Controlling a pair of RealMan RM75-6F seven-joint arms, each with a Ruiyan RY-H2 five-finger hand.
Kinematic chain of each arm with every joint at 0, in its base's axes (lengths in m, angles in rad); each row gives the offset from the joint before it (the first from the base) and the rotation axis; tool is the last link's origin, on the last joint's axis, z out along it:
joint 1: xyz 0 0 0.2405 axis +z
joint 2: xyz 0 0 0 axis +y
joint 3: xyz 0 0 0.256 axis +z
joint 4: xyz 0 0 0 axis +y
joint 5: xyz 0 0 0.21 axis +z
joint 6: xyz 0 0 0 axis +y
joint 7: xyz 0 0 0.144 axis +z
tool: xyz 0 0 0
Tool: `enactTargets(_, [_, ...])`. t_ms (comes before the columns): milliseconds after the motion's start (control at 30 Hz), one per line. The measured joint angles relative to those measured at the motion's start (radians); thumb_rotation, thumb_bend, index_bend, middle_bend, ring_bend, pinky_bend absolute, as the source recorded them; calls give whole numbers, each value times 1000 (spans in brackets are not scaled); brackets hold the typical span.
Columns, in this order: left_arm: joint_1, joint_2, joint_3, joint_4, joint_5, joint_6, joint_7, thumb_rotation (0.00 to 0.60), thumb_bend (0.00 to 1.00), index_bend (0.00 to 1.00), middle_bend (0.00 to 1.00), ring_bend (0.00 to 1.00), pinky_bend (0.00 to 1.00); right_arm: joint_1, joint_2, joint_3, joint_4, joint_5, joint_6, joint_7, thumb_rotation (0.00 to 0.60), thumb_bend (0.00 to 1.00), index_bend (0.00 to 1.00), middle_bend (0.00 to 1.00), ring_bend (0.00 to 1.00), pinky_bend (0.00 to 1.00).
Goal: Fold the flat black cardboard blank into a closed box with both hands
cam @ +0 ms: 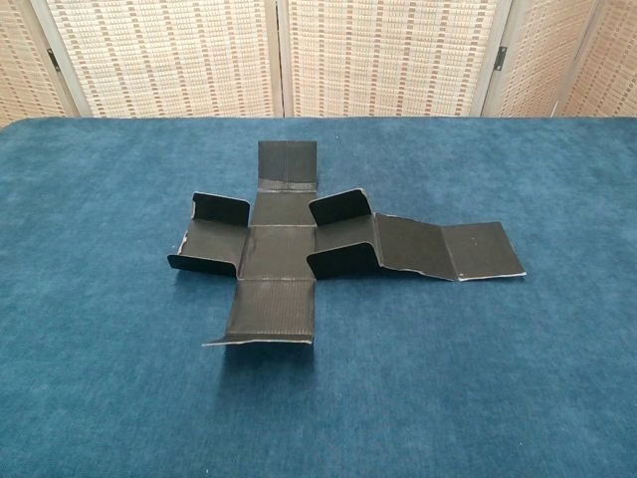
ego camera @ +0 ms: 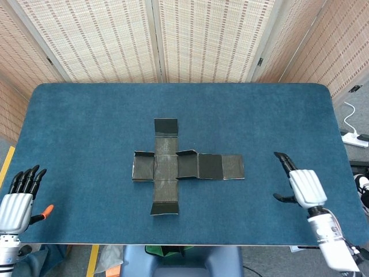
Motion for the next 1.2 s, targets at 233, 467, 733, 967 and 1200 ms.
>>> enactTargets(233, [-3, -8, 2, 19, -8, -14, -13, 600, 199, 0, 0, 0, 26, 169, -98, 51, 22, 238, -204, -91, 600, 54, 0, 34, 685, 1000])
enactTargets(467, [-9, -14, 0, 35, -20, -33, -16, 600, 200, 0, 0, 0, 26, 331, -245, 82, 142, 471, -337, -157, 600, 89, 0, 24, 686, 1000])
enactTargets(733, [-23, -16, -2, 40, -22, -52, -9, 600, 200, 0, 0, 0, 26, 481, -361, 97, 302, 680, -439, -189, 600, 106, 0, 51, 697, 1000])
enactTargets(967, [-27, -16, 1, 39, -27, -65, -6, 600, 199, 0, 0, 0, 26, 590, -414, 81, 399, 797, -493, -221, 600, 107, 0, 57, 702, 1000])
enactTargets(1200, [-33, -17, 3, 37, -31, -77, -5, 600, 200, 0, 0, 0, 26, 656, -448, 46, 448, 852, -491, -254, 600, 108, 0, 64, 711, 1000])
